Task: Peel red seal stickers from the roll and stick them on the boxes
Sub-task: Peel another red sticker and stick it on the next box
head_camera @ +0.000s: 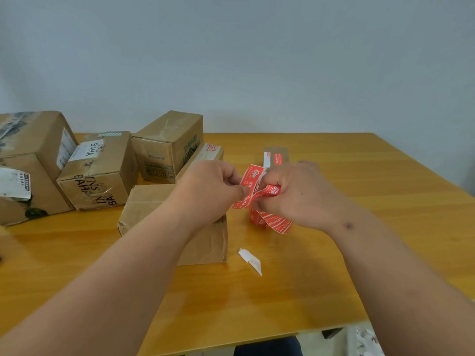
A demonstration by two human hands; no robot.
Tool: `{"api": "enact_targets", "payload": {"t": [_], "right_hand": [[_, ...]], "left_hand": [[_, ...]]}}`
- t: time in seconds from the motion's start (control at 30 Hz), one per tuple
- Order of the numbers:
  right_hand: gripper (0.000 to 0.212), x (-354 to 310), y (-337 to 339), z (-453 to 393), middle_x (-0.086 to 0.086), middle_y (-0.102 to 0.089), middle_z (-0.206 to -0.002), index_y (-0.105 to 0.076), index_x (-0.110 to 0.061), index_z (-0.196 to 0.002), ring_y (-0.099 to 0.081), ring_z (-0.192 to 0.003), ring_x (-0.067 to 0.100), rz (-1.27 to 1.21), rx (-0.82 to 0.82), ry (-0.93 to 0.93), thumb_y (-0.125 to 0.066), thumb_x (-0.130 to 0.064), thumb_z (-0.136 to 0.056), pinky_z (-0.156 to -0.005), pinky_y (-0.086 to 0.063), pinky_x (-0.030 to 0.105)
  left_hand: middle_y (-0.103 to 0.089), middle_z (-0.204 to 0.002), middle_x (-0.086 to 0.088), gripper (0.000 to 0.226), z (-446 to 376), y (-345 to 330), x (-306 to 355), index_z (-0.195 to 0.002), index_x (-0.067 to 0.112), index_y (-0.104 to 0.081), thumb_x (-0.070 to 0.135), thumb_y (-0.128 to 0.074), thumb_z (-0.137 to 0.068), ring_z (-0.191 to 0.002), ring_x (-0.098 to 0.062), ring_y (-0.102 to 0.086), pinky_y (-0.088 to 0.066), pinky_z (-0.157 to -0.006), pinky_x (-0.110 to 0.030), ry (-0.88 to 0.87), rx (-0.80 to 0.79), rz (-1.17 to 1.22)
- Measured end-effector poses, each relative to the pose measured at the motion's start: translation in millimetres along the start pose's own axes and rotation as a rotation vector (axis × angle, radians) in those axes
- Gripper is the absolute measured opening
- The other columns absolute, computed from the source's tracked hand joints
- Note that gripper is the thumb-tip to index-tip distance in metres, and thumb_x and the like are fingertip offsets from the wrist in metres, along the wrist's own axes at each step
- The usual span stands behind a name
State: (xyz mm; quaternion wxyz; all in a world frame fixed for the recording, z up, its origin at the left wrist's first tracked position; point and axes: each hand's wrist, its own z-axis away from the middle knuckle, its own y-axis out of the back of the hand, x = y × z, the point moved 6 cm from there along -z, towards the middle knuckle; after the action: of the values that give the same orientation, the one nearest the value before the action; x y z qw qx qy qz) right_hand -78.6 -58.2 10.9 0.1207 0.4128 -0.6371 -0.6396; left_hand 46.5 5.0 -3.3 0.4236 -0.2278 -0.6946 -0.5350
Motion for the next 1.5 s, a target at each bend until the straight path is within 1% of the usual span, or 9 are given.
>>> {"api": "enact_targets", "payload": {"t": [0.13, 0.3, 0.43, 0.53, 0.67, 0.83, 1.07, 1.33, 1.5], "right_hand": [[0.024, -3, 3, 1, -0.008, -0.068, -0.079, -0.072, -0.025, -0.084, -0.058, -0.082, 0.01, 0.038, 0.052, 0.003, -0.066, -0.048, -0.08, -0.101, -0.029, 0.039], [0.016, -4, 2, 2, -0.015, -0.063, -0.08, -0.069, -0.035, -0.083, -0.057, -0.086, 0.009, -0.106, -0.046, -0.058, -0.074, -0.047, -0.075, -0.087, -0.041, 0.034], [0.012, -3, 0, 1, -0.011, -0.067, -0.082, -0.069, -0.036, -0.081, -0.059, -0.085, 0.01, -0.142, -0.057, -0.064, -0.073, -0.046, -0.076, -0.087, -0.042, 0.035], [0.011, -4, 1, 2, -0.008, -0.066, -0.077, -0.067, -0.036, -0.076, -0.058, -0.08, 0.01, -0.108, -0.046, -0.047, -0.072, -0.045, -0.078, -0.084, -0.041, 0.036], [0.018, -5, 4, 2, -0.004, -0.07, -0.086, -0.073, -0.031, -0.089, -0.061, -0.088, 0.013, -0.088, -0.02, -0.047, -0.072, -0.045, -0.079, -0.094, -0.044, 0.042], [0.024, -6, 1, 2, -0.005, -0.071, -0.088, -0.074, -0.028, -0.093, -0.062, -0.089, 0.014, -0.082, -0.031, -0.027, -0.071, -0.047, -0.079, -0.093, -0.043, 0.041], [0.021, 0, 0, 3, -0.01, -0.068, -0.092, -0.073, -0.032, -0.087, -0.057, -0.101, 0.023, -0.185, -0.016, -0.047, -0.072, -0.05, -0.076, -0.092, -0.046, 0.044], [0.025, 7, 0, 4, -0.012, -0.068, -0.095, -0.071, -0.028, -0.092, -0.058, -0.098, 0.013, -0.123, 0.035, -0.049, -0.074, -0.047, -0.076, -0.098, -0.04, 0.041], [0.061, 2, -2, -1, -0.013, -0.051, -0.12, -0.048, -0.038, -0.121, -0.042, -0.118, 0.013, 0.172, 0.111, -0.072, -0.068, -0.065, -0.07, -0.101, -0.021, 0.038]], "left_hand": [[-0.071, -0.069, 0.0, 0.012, -1, 2, -1, -0.079, 0.016, -0.072, 0.027, -0.073, -0.084, -0.061, -0.013, -0.058, -0.051, -0.066, -0.037, 0.016, 0.032, 0.043], [-0.058, -0.052, 0.011, 0.013, -2, 2, 3, -0.079, 0.02, -0.07, 0.032, -0.071, -0.085, -0.05, -0.005, -0.049, -0.042, -0.06, -0.029, -0.012, 0.055, -0.004], [-0.07, -0.067, 0.009, 0.014, -1, 2, 6, -0.078, 0.027, -0.068, 0.039, -0.068, -0.086, -0.073, -0.012, -0.064, -0.051, -0.085, -0.043, -0.023, 0.085, -0.115], [-0.071, -0.071, 0.006, 0.015, -1, 2, 6, -0.08, 0.028, -0.066, 0.041, -0.064, -0.088, -0.073, -0.014, -0.063, -0.048, -0.09, -0.051, -0.024, 0.095, -0.17], [-0.057, -0.05, 0.01, 0.015, -2, 4, 4, -0.08, 0.026, -0.063, 0.037, -0.063, -0.09, -0.053, -0.011, -0.047, -0.047, -0.084, -0.049, -0.02, 0.117, -0.151], [-0.051, -0.043, 0.011, 0.016, -2, 5, 2, -0.078, 0.026, -0.062, 0.036, -0.064, -0.09, -0.05, -0.009, -0.044, -0.048, -0.082, -0.048, -0.009, 0.105, -0.136], [-0.071, -0.069, 0.002, 0.015, -4, 12, -2, -0.079, 0.026, -0.065, 0.036, -0.063, -0.091, -0.068, -0.018, -0.065, -0.054, -0.081, -0.045, -0.012, 0.164, -0.133], [-0.07, -0.077, 0.007, 0.014, -4, 24, -4, -0.082, 0.027, -0.066, 0.037, -0.063, -0.091, -0.071, -0.011, -0.061, -0.048, -0.067, -0.031, 0.014, 0.238, -0.088], [-0.069, -0.079, 0.007, 0.008, 3, 24, 4, -0.096, 0.029, -0.067, 0.034, -0.065, -0.09, -0.073, -0.007, -0.062, -0.04, -0.057, -0.021, 0.014, 0.159, -0.031]]}}
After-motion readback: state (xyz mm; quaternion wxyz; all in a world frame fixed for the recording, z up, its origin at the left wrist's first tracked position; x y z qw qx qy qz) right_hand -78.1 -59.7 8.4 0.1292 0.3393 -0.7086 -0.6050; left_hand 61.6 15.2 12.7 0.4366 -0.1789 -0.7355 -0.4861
